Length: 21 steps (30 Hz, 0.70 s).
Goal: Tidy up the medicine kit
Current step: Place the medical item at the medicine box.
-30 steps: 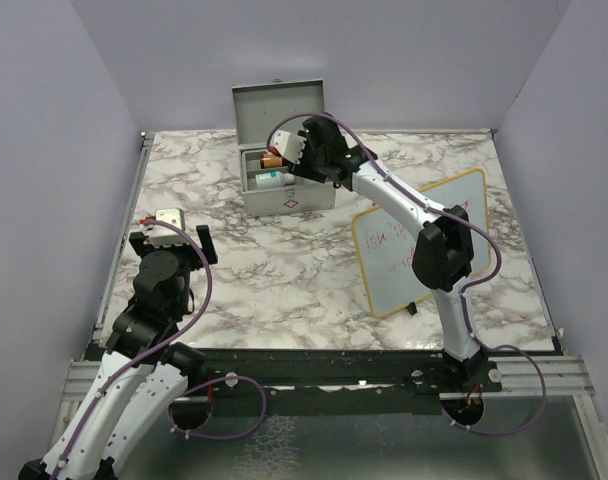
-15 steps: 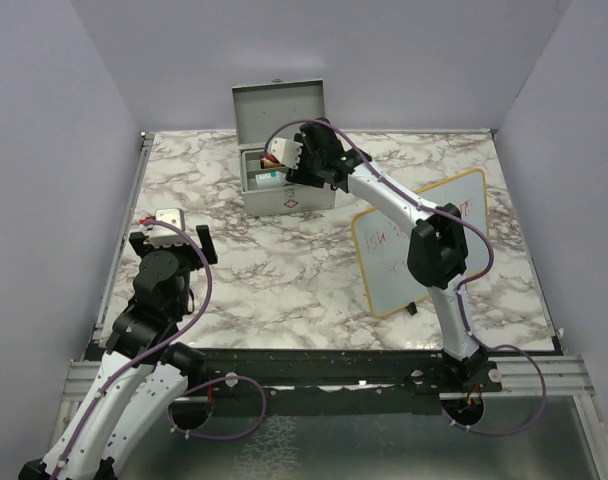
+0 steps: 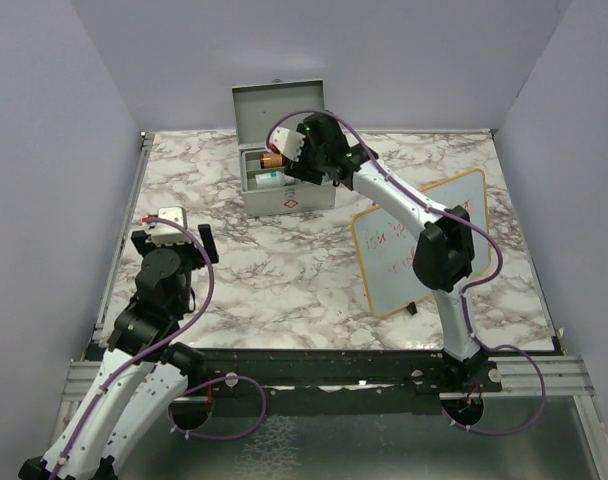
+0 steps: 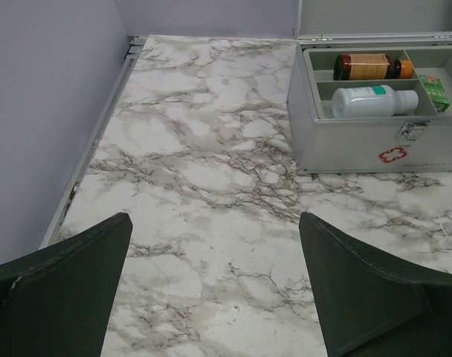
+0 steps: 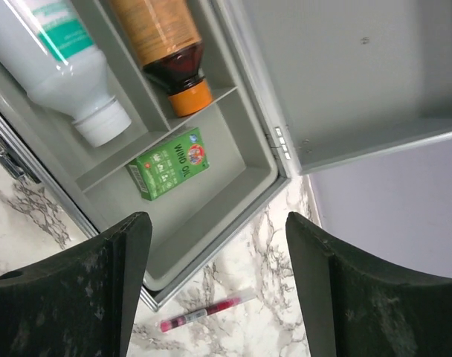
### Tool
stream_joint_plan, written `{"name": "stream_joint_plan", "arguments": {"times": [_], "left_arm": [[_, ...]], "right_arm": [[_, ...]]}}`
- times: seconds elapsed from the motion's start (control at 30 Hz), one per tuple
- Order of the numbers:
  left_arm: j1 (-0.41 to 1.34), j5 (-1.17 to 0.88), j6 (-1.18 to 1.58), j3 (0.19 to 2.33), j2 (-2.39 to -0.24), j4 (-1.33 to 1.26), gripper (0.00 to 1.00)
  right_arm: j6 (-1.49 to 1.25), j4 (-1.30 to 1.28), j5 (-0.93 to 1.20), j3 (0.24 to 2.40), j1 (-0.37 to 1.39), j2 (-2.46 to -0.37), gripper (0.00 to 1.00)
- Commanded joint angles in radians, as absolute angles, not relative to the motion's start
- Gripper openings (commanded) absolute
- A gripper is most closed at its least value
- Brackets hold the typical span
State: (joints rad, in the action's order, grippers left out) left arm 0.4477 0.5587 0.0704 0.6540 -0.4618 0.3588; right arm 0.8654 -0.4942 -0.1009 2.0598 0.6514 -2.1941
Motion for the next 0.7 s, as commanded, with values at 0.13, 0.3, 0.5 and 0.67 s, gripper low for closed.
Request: {"name": "stream_joint_plan", "arguments": {"times": [0.13, 0.3, 0.5, 0.67], "left_arm": [[0.454, 0.476, 0.11, 0.66, -0.525, 0.34, 0.95], [0.453, 0.417, 0.173, 0.704, -0.623, 0.341, 0.95], [0.446, 0.356, 0.175, 0.848, -0.853, 0.31, 0.91], [0.36, 0.237, 0.172, 1.064, -1.081, 0.287, 0.9]], "right_arm": [[0.519, -0.449, 0.024, 1.999, 0.655, -1.928, 0.8], [0.263, -0.311, 0.078, 1.759, 0.655, -1.7, 0.82], [0.091, -0.182, 0.185, 1.432, 0.655, -1.393, 0.86], [0.007, -0.114, 0.334, 1.211, 0.655, -1.222, 0.98]]}}
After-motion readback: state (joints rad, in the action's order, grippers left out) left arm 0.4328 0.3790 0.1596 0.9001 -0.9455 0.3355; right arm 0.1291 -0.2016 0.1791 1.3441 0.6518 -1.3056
